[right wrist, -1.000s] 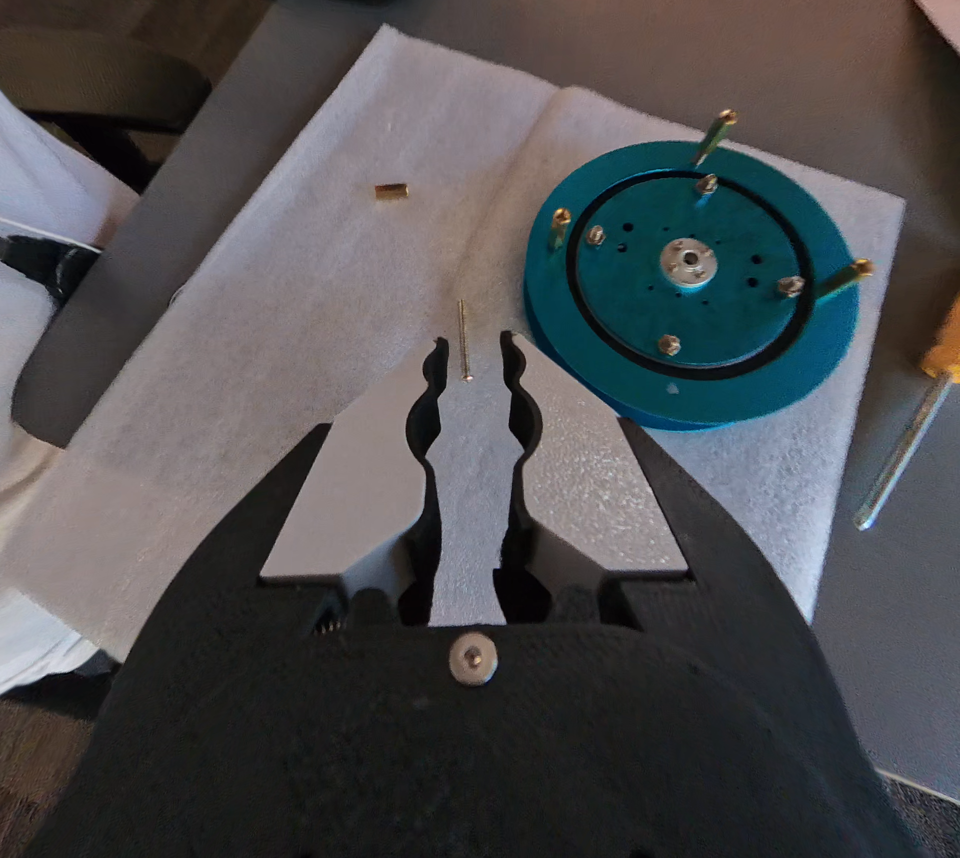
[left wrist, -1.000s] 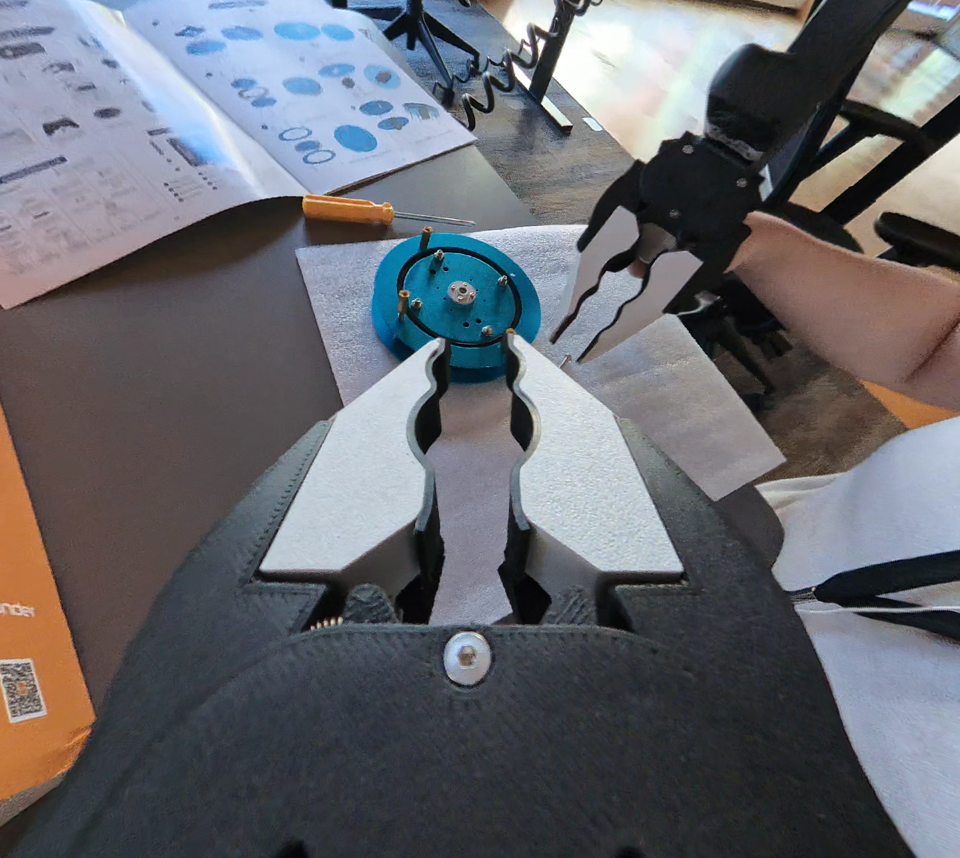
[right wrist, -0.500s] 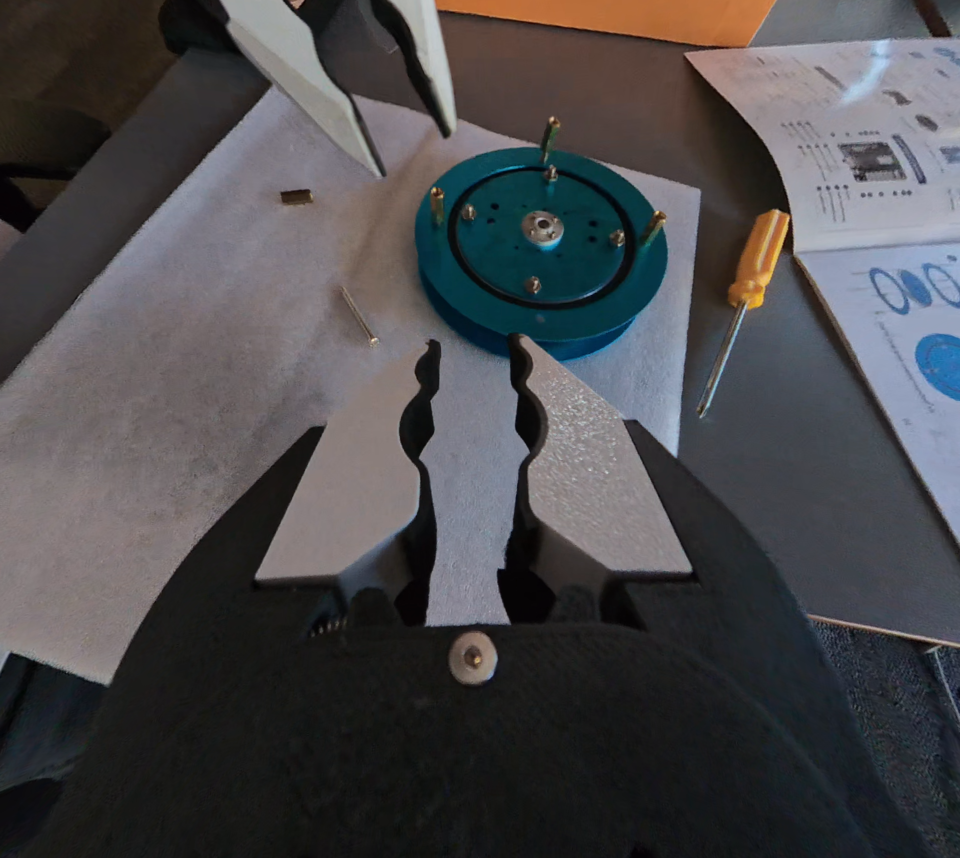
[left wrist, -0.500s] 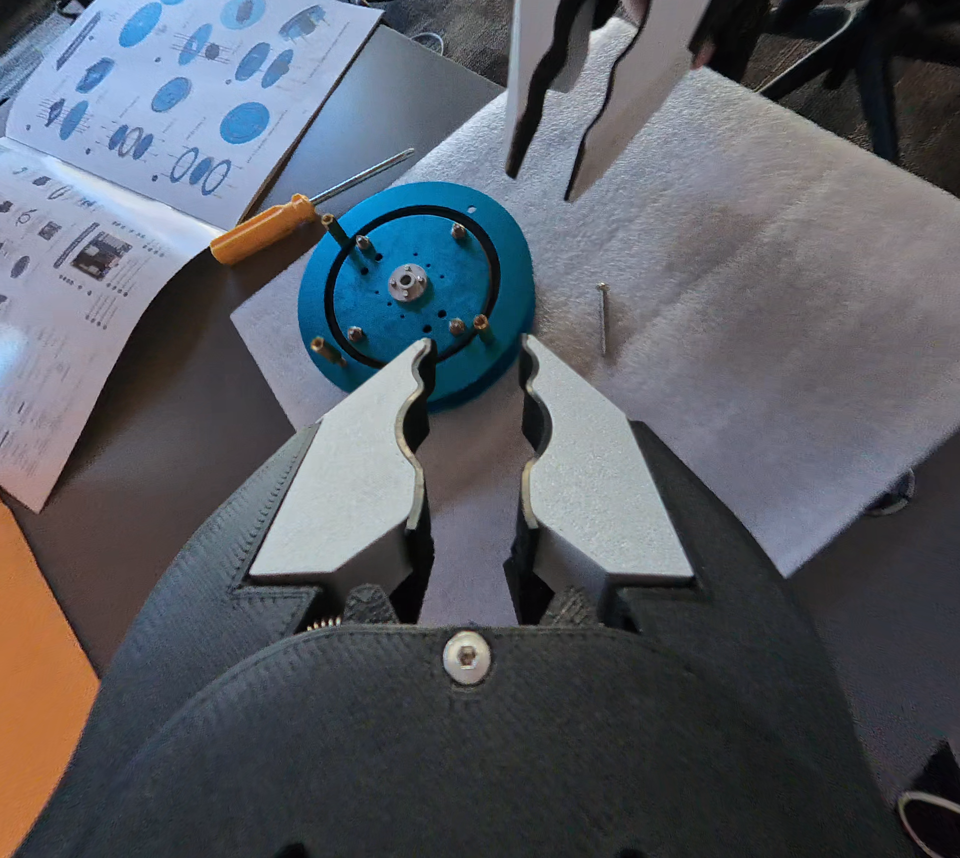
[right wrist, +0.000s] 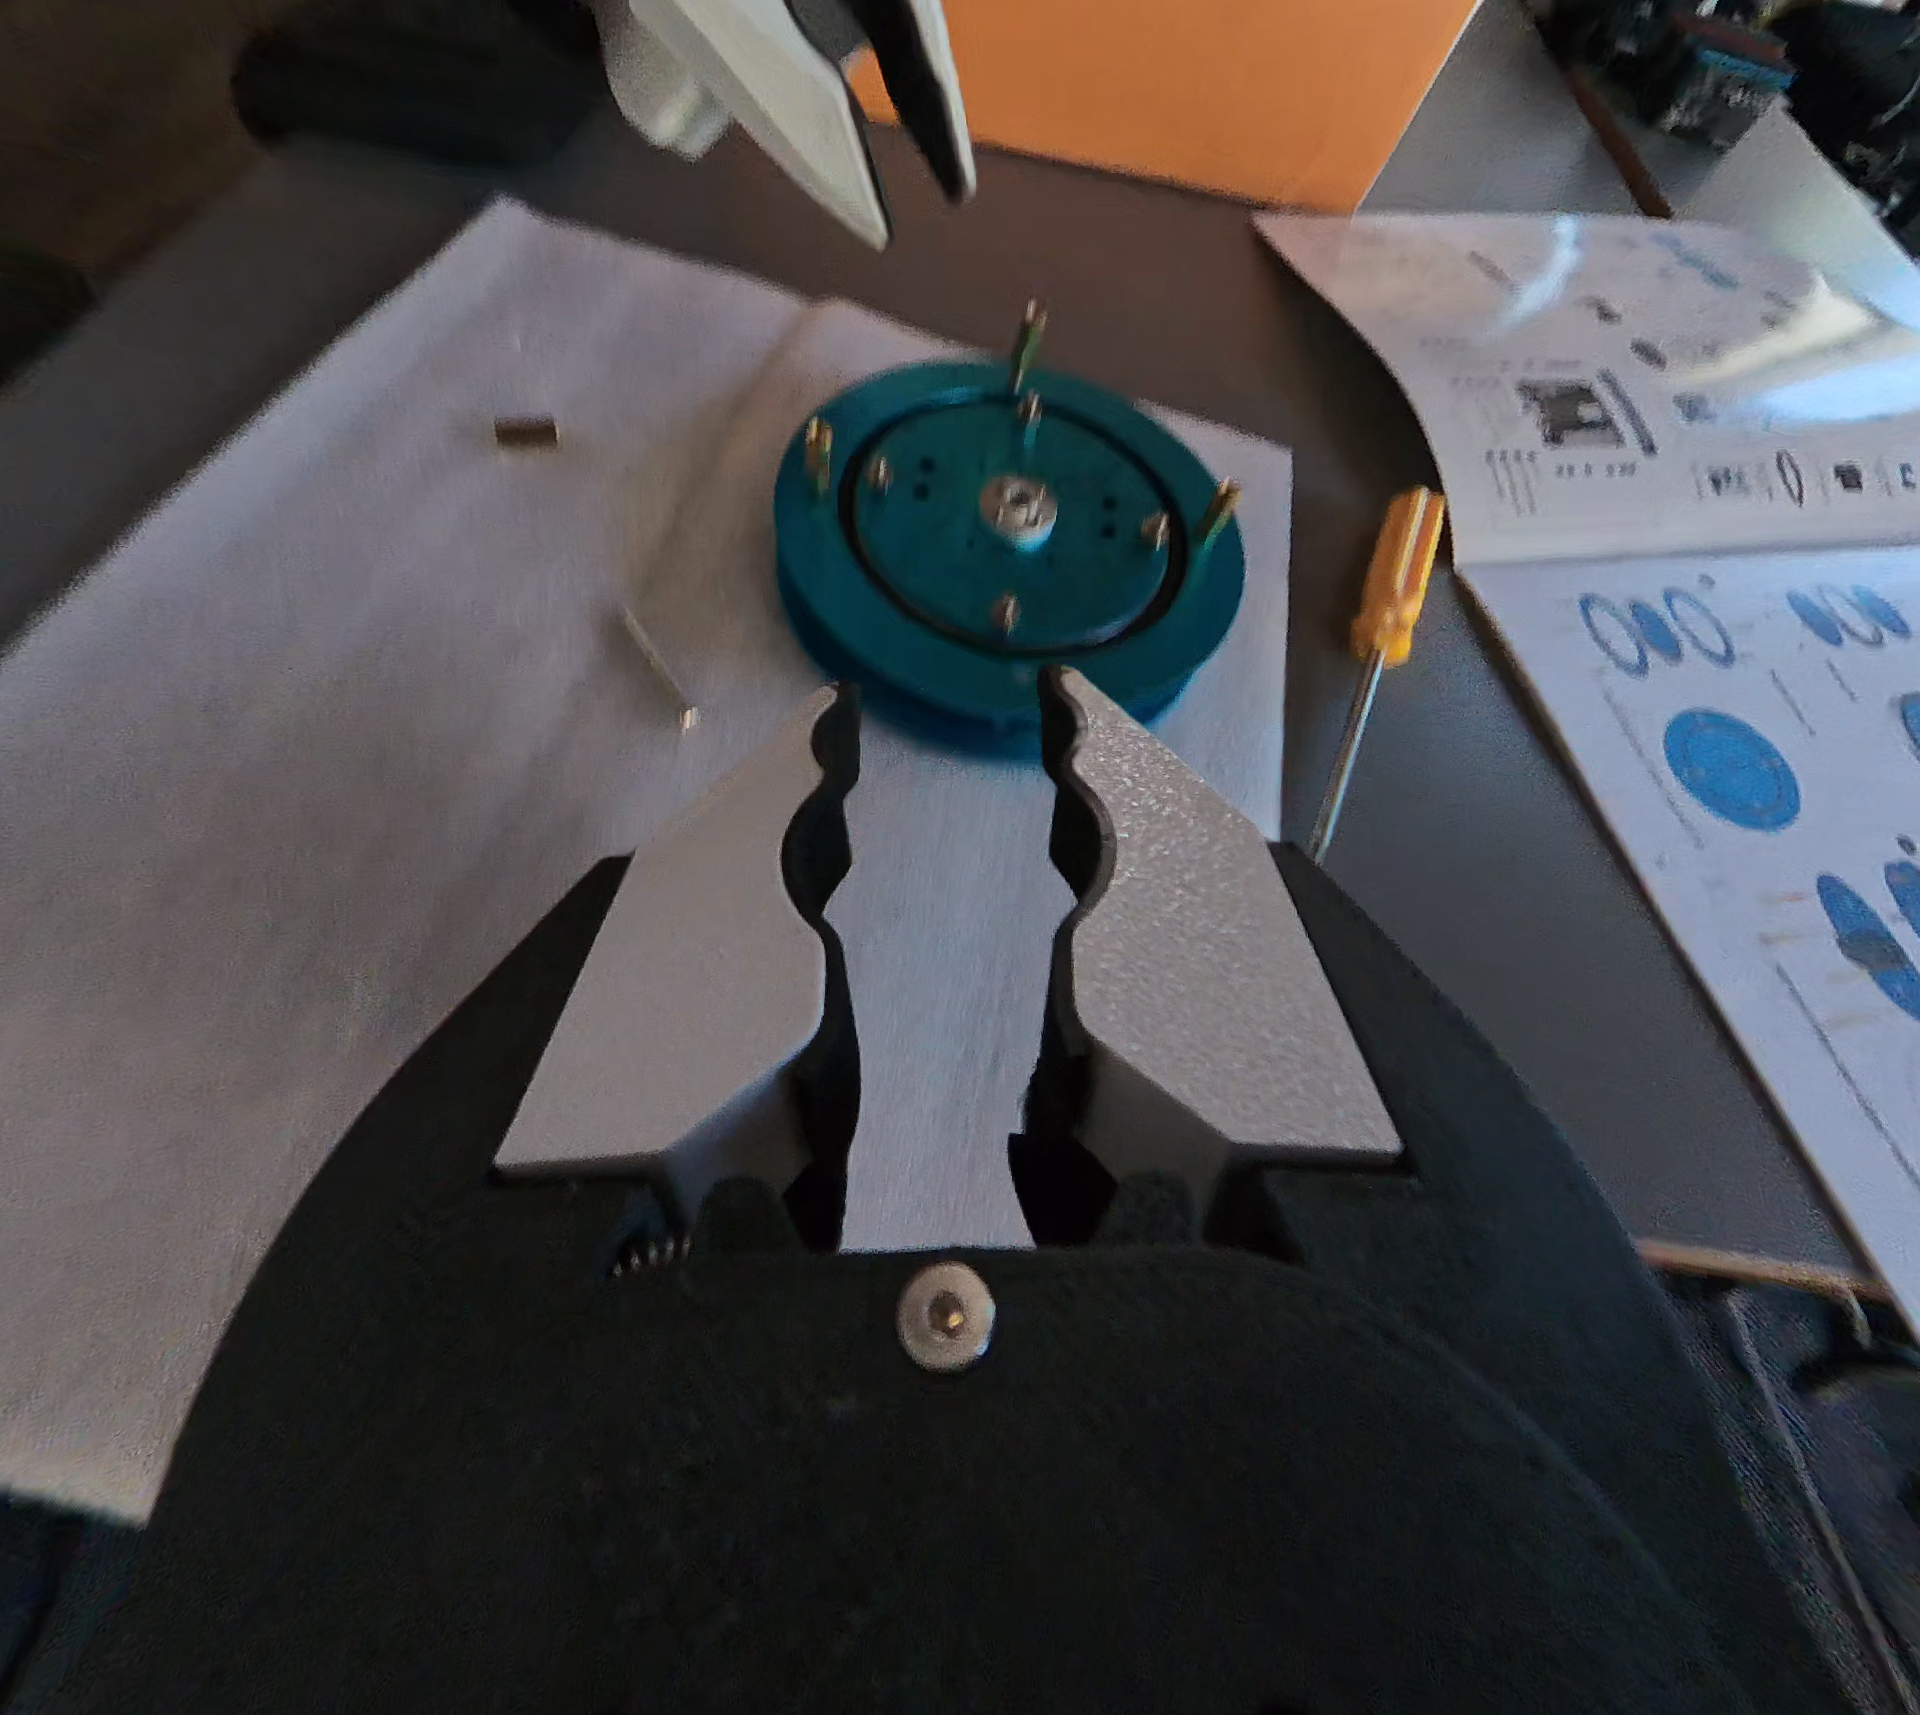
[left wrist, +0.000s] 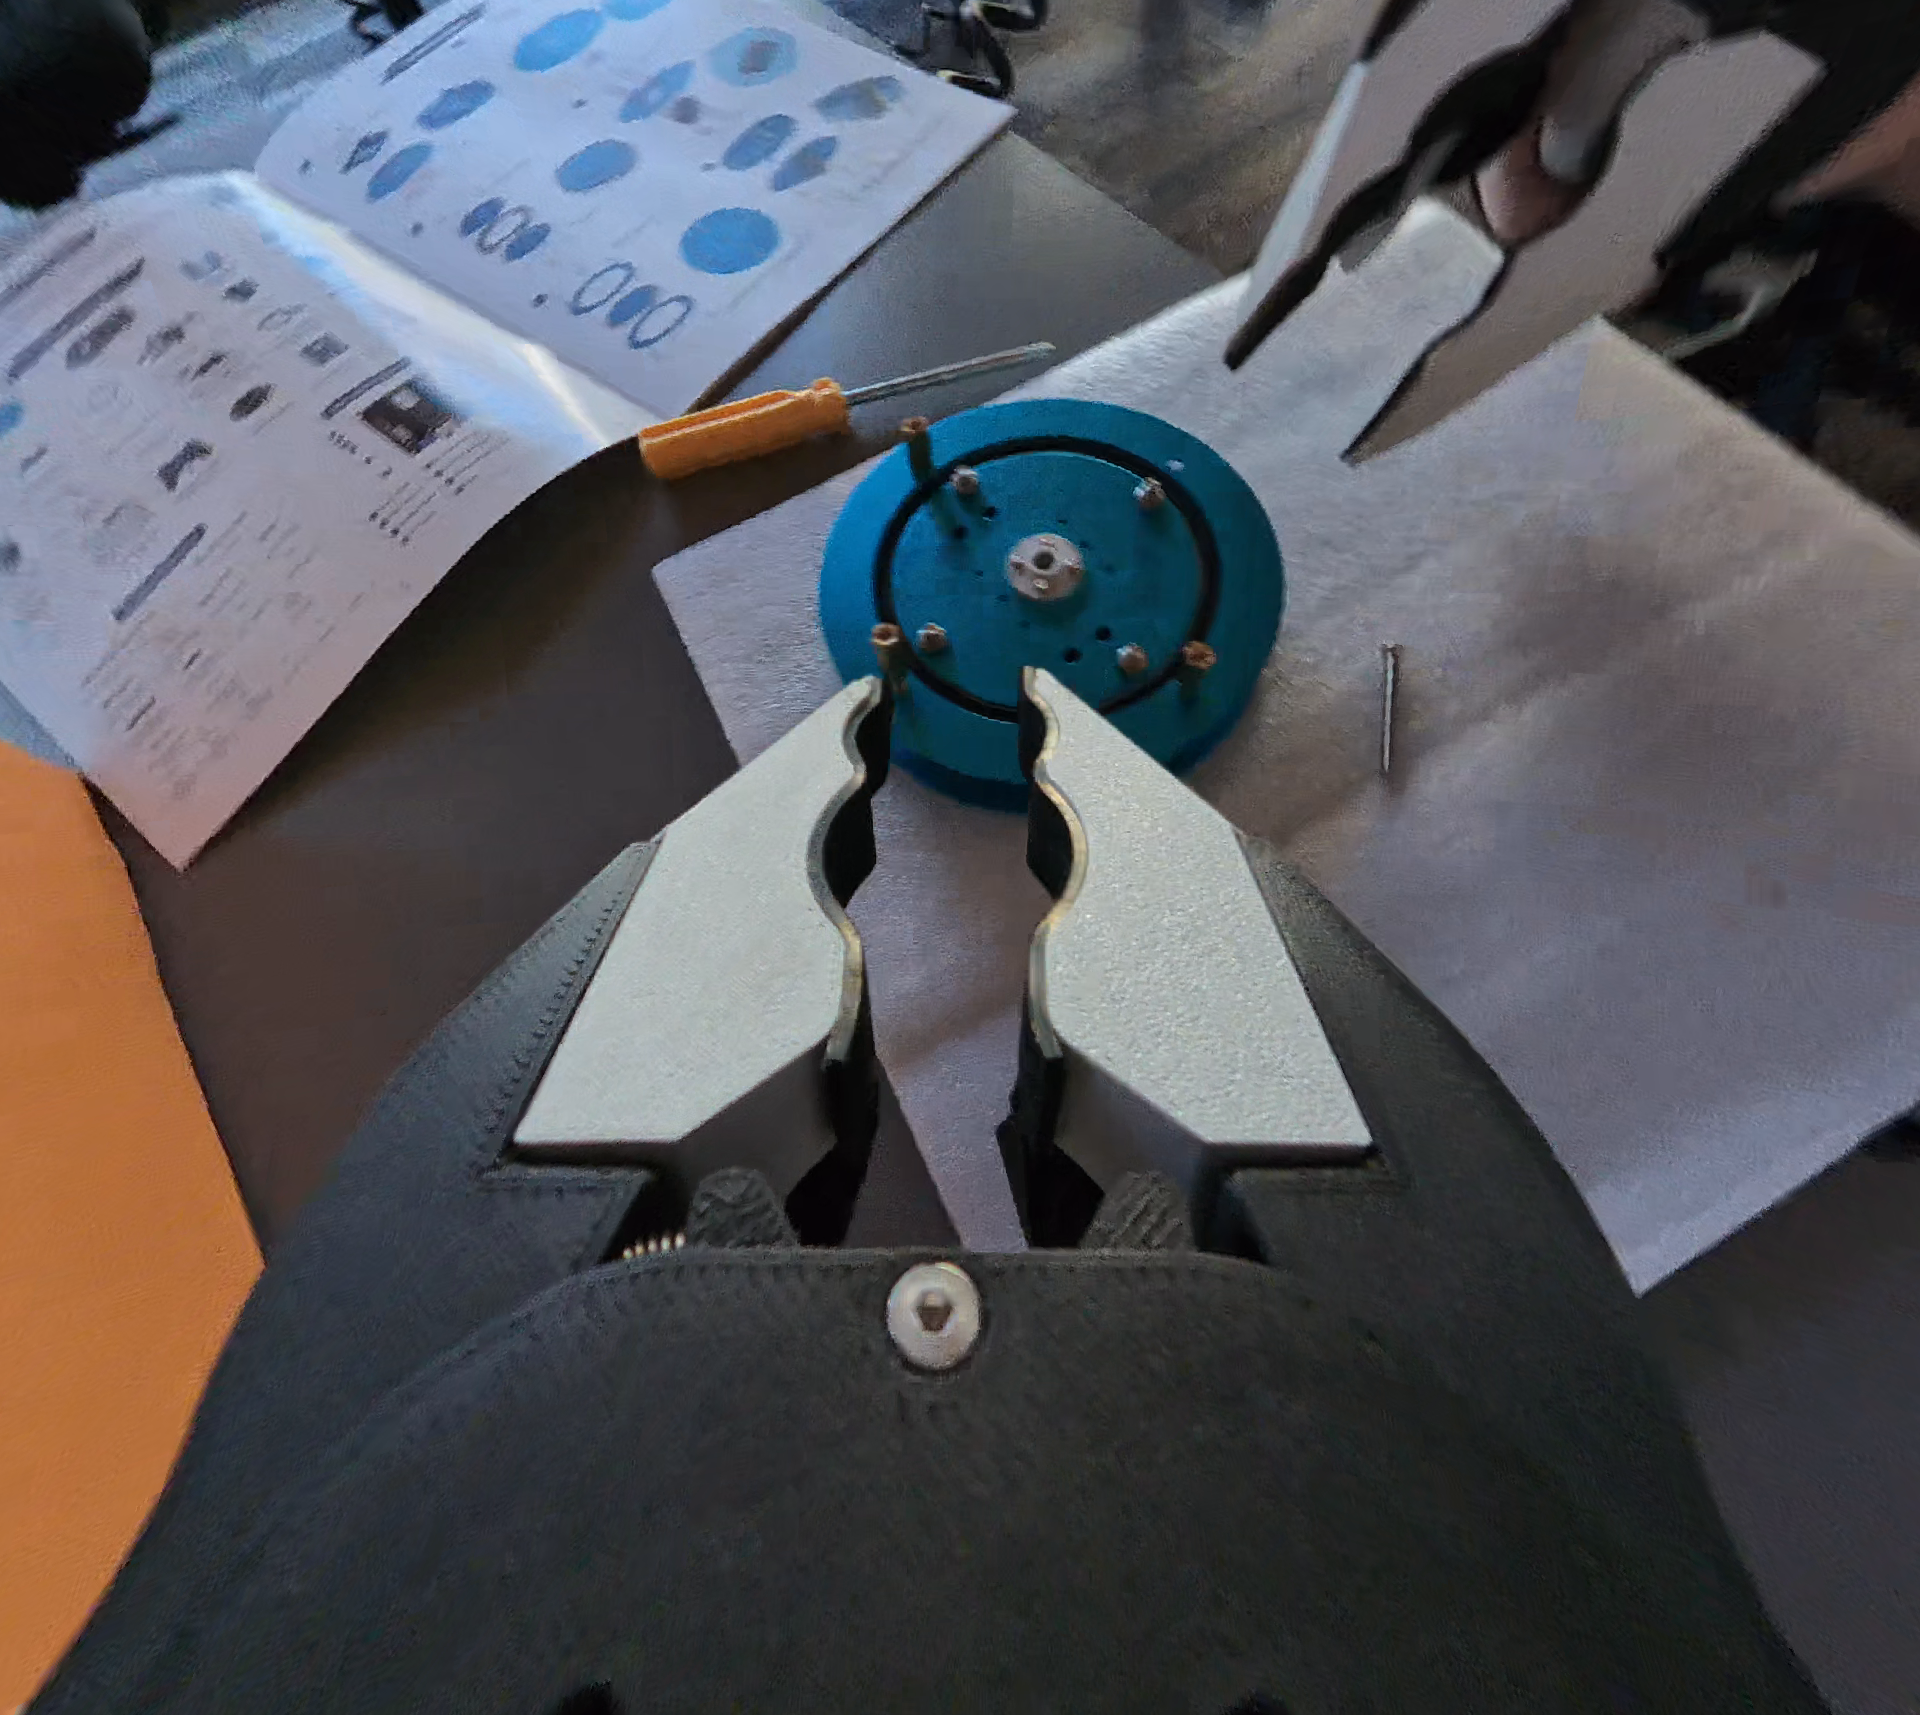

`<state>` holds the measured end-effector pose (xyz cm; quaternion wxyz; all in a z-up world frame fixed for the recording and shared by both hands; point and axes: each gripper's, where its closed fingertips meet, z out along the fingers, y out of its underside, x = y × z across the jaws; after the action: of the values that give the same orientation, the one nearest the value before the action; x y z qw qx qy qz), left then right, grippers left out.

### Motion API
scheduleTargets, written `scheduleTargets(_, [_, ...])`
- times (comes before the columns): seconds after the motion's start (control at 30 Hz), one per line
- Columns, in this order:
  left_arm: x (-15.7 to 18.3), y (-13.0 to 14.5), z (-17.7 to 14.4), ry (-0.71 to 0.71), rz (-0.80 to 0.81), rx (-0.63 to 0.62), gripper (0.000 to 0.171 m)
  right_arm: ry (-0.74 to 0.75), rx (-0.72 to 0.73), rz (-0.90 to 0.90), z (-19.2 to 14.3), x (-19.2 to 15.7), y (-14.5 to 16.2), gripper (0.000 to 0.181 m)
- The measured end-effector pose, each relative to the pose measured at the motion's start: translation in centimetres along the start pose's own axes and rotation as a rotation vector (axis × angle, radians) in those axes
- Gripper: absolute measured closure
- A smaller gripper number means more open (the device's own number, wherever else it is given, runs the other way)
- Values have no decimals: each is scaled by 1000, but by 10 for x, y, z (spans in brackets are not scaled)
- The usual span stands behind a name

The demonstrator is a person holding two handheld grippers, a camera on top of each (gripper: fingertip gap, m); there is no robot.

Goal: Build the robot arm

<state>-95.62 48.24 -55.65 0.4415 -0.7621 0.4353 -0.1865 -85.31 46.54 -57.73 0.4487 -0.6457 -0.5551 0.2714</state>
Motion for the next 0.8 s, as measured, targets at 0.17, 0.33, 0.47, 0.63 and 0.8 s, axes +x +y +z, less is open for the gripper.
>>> scheduleTargets(0.17, [-28, 9, 20, -23, -142, 27, 151, -136, 72, 46, 43, 12, -48, 147])
scheduleTargets(0.33, [-23, 11, 33, 8, -158, 59, 148, -325, 54, 80, 80, 6, -66, 138])
scheduleTargets(0.47, [-25, 14, 37, 6, -155, 54, 148, -318, -2, 96, 95, 11, -58, 138])
scheduleTargets(0.63, [-28, 15, 35, 2, -162, 57, 148, -360, -15, 119, 97, 4, -54, 145])
scheduleTargets(0.8, [-26, 19, 34, 15, -166, 52, 150, -334, -2, 141, 94, 8, -52, 150])
